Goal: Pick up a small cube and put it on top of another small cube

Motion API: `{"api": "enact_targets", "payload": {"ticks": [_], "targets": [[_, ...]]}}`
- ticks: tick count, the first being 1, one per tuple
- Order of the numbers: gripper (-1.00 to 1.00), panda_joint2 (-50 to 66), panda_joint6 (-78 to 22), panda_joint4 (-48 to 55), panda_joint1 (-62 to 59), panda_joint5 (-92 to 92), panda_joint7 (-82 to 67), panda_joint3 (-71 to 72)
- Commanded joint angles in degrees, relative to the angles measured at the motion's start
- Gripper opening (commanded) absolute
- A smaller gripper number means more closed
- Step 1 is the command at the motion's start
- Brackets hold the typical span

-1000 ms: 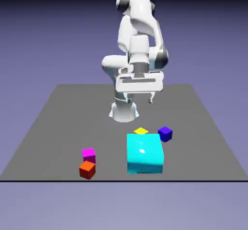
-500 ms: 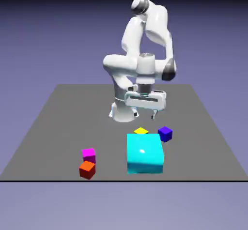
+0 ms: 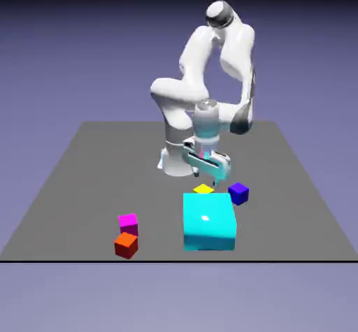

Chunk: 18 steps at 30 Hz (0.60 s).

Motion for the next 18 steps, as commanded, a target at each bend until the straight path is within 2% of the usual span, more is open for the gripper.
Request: {"api": "enact_targets", "payload": {"ticks": [1,18], "targets": [[0.00,1.97,1.75,0.09,1.69,-0.61,0.11,-2.08],[0.00,35.33,31.48,1.58,30.47,-10.89,2.04,-37.35]]}}
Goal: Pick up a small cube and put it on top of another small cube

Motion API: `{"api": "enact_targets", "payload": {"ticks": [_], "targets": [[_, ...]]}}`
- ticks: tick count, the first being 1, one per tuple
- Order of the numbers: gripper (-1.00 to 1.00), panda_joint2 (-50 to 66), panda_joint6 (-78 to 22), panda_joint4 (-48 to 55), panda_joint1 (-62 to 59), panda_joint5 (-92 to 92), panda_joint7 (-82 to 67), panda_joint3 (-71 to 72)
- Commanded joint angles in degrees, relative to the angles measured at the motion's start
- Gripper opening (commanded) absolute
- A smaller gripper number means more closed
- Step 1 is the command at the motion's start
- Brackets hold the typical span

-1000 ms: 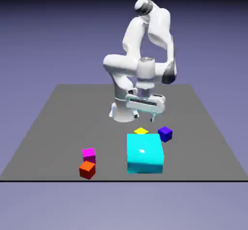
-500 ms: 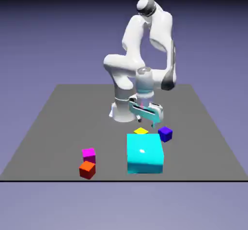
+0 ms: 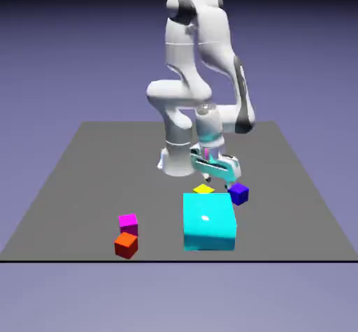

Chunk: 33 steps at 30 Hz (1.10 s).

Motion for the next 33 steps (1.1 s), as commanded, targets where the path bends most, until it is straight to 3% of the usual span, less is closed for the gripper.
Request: {"api": "enact_targets", "payload": {"ticks": [1,8,9,33], "targets": [[0.00,1.97,1.75,0.09,2.05,-0.61,0.11,-2.08],[0.00,14.58,12.99,0.65,12.93,-4.49,0.84,-15.41],[-1.00,14.58,12.99,0.65,12.93,-4.49,0.84,-15.41],[-1.00,-30.56,-27.23,-1.37,-26.00,9.42,-1.77,32.31]]}}
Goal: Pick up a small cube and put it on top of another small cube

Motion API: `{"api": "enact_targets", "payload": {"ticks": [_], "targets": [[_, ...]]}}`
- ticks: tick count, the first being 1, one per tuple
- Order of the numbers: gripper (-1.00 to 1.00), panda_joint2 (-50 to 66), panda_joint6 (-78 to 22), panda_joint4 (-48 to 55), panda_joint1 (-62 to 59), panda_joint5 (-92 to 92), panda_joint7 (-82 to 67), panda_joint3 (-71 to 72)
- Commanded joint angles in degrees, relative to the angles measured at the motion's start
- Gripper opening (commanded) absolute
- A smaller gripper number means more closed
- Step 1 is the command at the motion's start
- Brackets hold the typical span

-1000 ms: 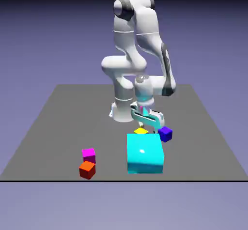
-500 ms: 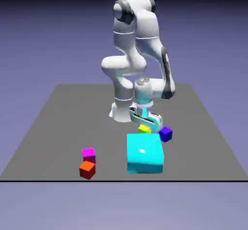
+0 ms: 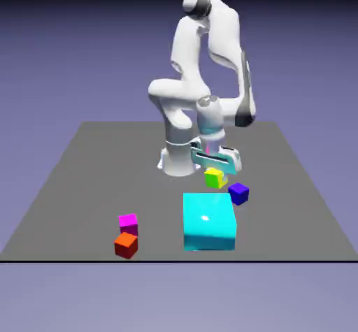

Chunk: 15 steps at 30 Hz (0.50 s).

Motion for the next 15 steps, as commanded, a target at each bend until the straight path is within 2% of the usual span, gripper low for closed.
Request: {"api": "enact_targets", "payload": {"ticks": [1,8,15], "targets": [[-1.00,-1.97,-1.77,-0.09,-1.70,0.53,-0.05,2.08],[-1.00,-12.61,-11.25,-0.57,-10.88,3.81,-0.67,13.33],[-1.00,-5.80,-7.38,1.41,3.65,-11.48,-3.74,0.82]]}}
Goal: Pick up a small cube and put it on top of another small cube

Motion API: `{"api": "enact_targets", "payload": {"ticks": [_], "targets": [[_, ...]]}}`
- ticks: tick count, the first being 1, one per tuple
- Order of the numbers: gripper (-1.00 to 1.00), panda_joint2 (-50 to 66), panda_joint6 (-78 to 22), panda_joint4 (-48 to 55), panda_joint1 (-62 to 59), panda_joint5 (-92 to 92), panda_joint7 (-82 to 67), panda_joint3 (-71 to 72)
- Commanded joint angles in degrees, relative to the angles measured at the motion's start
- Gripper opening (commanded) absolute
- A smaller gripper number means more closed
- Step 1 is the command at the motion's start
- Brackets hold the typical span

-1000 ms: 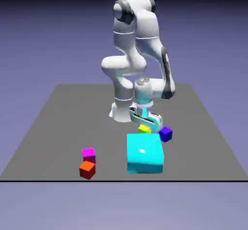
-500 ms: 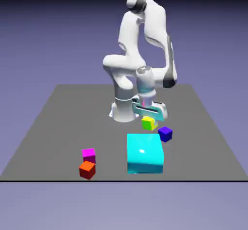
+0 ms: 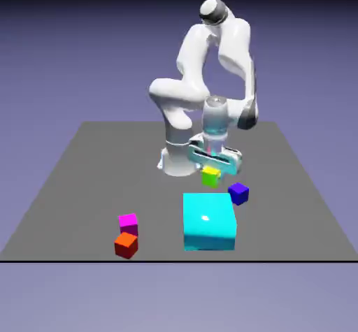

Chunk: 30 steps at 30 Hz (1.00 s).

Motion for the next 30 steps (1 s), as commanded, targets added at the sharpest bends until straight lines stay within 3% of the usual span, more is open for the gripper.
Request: {"api": "enact_targets", "payload": {"ticks": [1,13,15,26,27,30], "targets": [[-1.00,0.97,0.54,0.28,2.08,-2.33,-0.33,-1.79],[-1.00,12.65,7.18,3.67,26.98,-28.54,-5.60,-23.23],[-1.00,12.72,7.22,3.69,27.12,-28.68,-5.63,-23.35],[-1.00,35.43,29.00,2.26,20.08,-54.82,12.36,-22.52],[1.00,35.43,29.01,2.26,20.08,-54.82,12.36,-22.52],[1.00,31.28,25.03,2.52,21.36,-50.05,9.07,-22.67]]}}
